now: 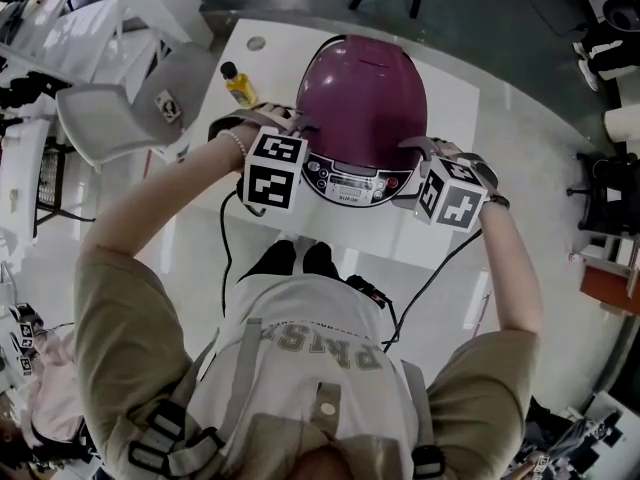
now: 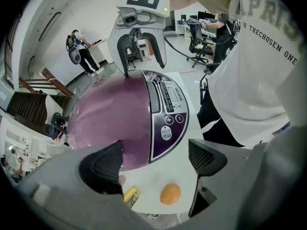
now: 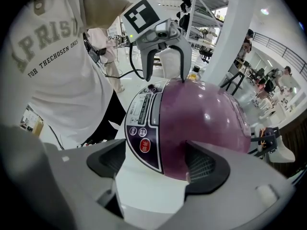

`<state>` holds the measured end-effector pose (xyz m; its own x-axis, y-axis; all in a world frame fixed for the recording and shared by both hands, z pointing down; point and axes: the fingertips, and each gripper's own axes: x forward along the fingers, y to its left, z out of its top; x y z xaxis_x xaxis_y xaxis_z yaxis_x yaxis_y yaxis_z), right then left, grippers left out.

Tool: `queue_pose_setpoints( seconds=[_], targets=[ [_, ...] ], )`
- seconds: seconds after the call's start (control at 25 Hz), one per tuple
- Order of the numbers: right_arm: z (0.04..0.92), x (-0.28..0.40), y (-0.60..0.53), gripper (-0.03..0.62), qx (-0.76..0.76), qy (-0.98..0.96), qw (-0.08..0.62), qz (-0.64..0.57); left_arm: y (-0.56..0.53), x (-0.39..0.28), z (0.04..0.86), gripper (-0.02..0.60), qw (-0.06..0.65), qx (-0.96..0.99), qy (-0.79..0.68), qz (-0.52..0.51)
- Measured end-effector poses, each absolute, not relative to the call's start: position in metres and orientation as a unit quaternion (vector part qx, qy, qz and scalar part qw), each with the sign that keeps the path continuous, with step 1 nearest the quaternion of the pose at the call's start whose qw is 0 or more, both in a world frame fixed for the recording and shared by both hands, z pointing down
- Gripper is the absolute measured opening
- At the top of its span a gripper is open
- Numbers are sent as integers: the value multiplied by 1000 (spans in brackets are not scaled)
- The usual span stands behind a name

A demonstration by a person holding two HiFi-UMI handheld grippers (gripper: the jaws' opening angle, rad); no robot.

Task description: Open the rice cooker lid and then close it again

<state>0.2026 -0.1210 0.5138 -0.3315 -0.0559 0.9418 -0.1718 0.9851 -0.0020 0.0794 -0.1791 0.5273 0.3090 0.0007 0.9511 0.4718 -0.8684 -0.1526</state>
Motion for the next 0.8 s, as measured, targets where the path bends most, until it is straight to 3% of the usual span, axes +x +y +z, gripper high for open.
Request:
queue_pose_setpoints(
  seconds=[0.8],
  targets=[
    [513,202,-122,373,52,-821,563,83,-180,79,528,439,193,-794,-177,-548]
  ],
)
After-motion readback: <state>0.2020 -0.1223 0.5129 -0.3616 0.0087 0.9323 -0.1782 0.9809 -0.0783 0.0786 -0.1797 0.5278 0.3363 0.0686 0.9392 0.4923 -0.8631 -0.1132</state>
